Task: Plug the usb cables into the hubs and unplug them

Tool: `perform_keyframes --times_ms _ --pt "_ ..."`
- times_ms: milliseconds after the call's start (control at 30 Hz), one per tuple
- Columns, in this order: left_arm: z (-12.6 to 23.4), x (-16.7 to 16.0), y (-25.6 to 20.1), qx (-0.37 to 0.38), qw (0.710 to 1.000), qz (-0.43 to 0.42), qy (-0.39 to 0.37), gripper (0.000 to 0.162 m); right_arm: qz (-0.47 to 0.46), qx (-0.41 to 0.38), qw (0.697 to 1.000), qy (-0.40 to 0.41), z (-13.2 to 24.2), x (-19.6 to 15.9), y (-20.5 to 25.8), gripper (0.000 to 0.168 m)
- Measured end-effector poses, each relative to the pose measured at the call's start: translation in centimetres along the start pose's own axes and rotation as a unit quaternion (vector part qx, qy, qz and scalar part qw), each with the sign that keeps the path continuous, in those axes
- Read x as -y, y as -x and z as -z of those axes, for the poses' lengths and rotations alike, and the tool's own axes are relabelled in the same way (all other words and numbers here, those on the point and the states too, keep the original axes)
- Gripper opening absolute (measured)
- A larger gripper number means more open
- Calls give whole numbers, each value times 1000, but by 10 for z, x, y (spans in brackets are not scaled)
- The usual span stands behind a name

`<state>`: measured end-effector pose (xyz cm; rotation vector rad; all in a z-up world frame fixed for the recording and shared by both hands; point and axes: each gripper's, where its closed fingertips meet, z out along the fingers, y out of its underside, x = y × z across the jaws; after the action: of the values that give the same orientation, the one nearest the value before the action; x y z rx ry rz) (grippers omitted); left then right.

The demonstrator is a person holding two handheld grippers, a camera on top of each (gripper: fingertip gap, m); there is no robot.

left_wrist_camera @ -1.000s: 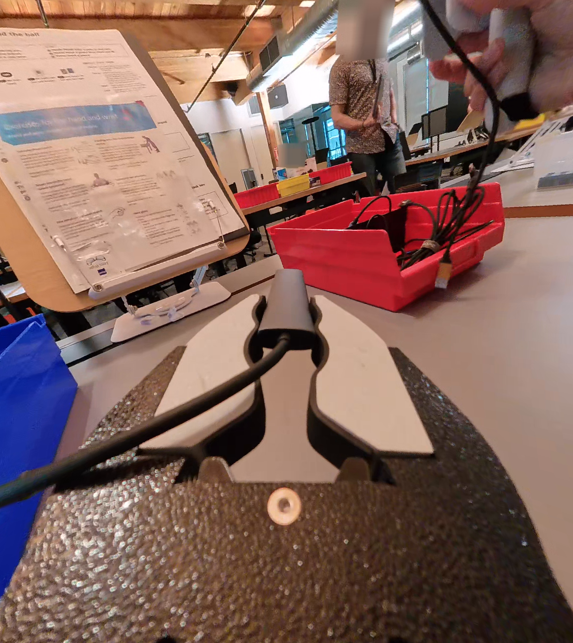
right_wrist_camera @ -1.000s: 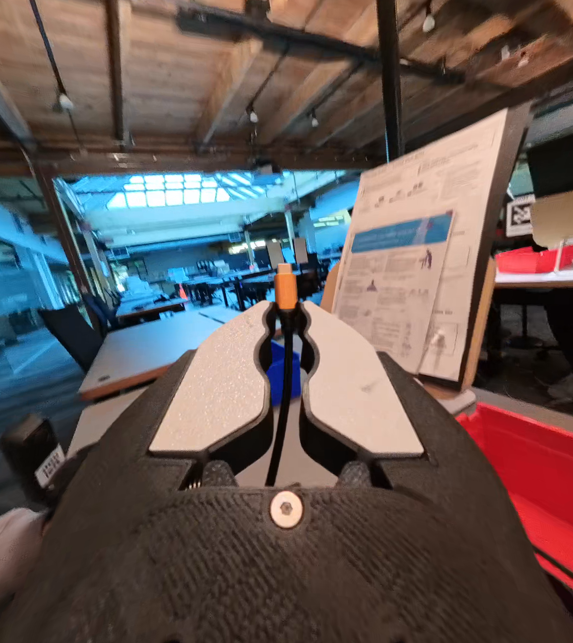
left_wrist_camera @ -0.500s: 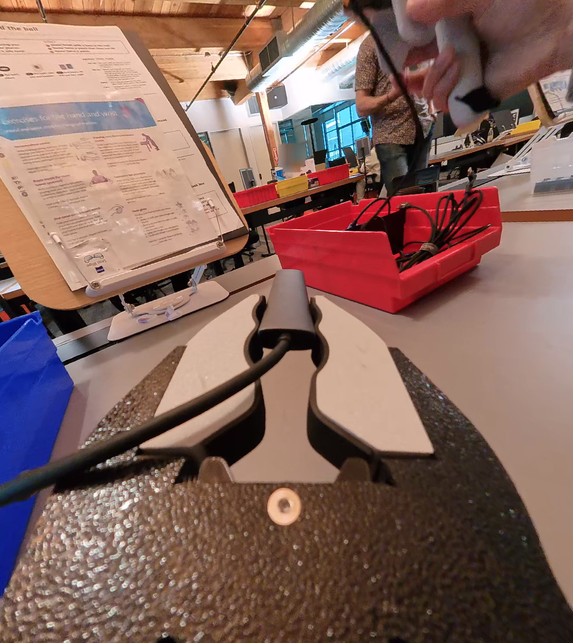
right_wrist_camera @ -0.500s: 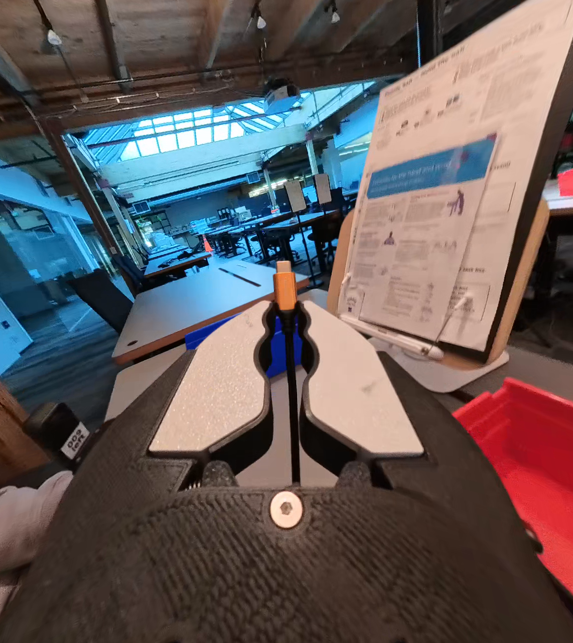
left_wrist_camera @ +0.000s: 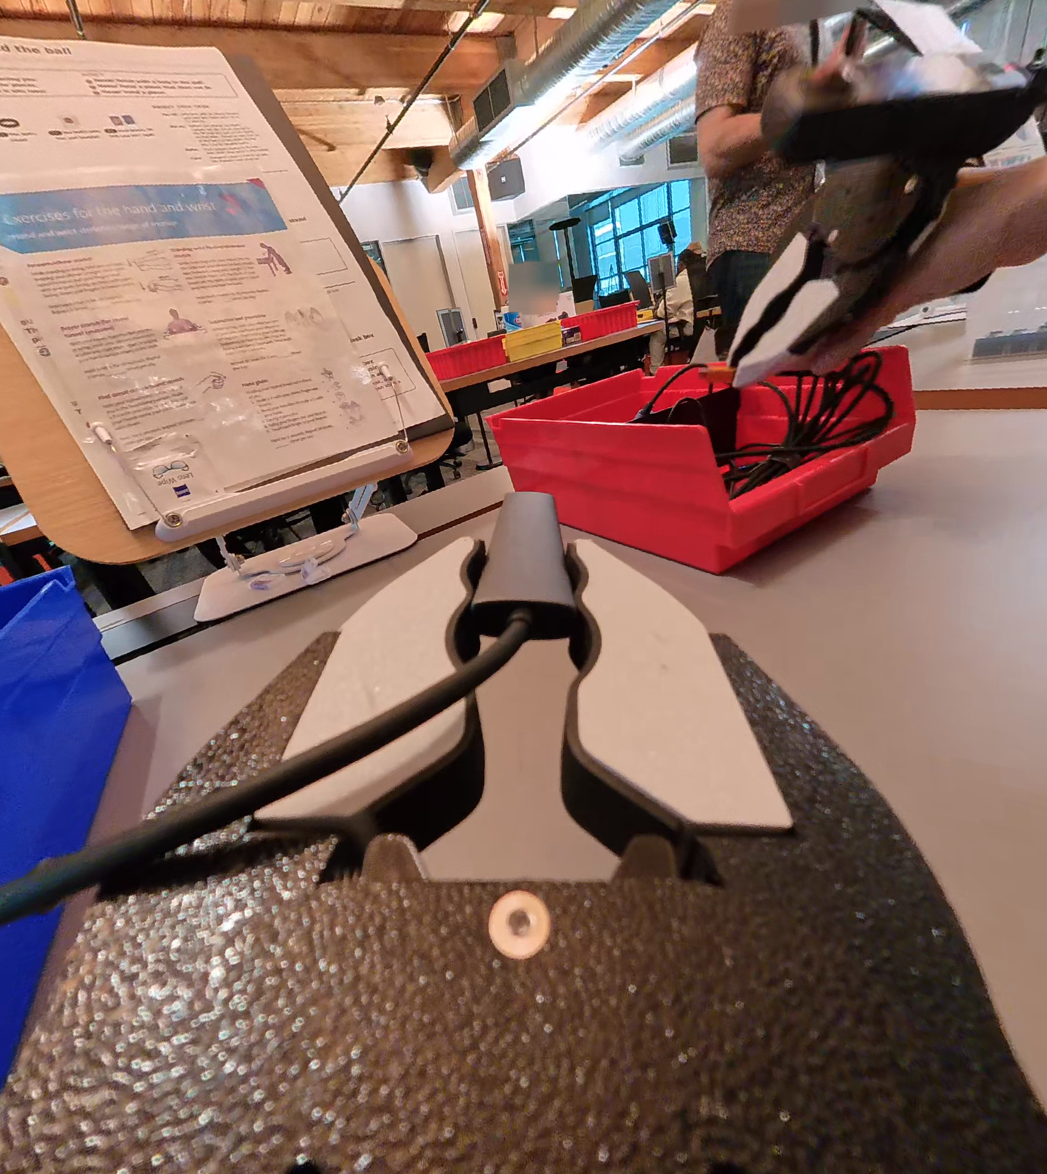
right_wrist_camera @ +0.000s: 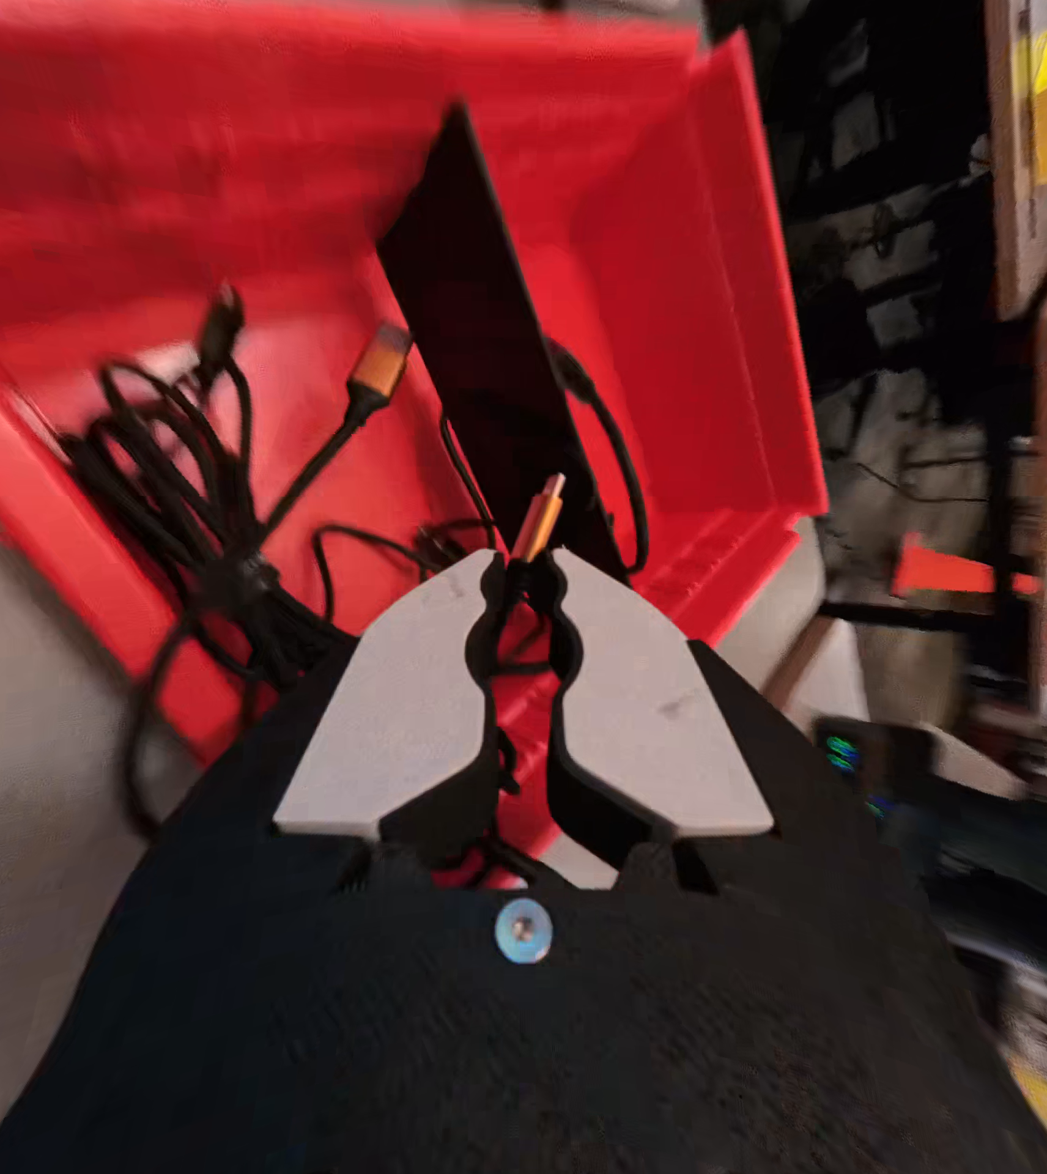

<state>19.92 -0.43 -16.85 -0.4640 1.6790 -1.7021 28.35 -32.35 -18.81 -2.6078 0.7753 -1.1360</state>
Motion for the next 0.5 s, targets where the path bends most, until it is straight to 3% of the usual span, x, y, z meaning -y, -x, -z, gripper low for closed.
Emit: perform_keyframes --times_ms 33,100,300,367,433,500 --pt "0 0 0 0 1000 0 0 23 27 -22 999 32 -3 -8 -3 17" --pt "0 0 0 0 1000 0 -2 23 34 -43 997 48 -2 -11 -8 29" --pt "0 1 -5 -23 1000 1 -1 23 -146 -34 983 -107 47 43 -15 75" --pt "0 4 -16 -65 998 13 -16 23 -153 114 955 -226 75 91 36 74" --pt "5 16 -36 -152 985 59 -54 23 -110 281 892 -336 116 129 104 70" --pt "15 29 -55 -235 963 94 -90 23 -85 354 852 -376 137 144 147 71"
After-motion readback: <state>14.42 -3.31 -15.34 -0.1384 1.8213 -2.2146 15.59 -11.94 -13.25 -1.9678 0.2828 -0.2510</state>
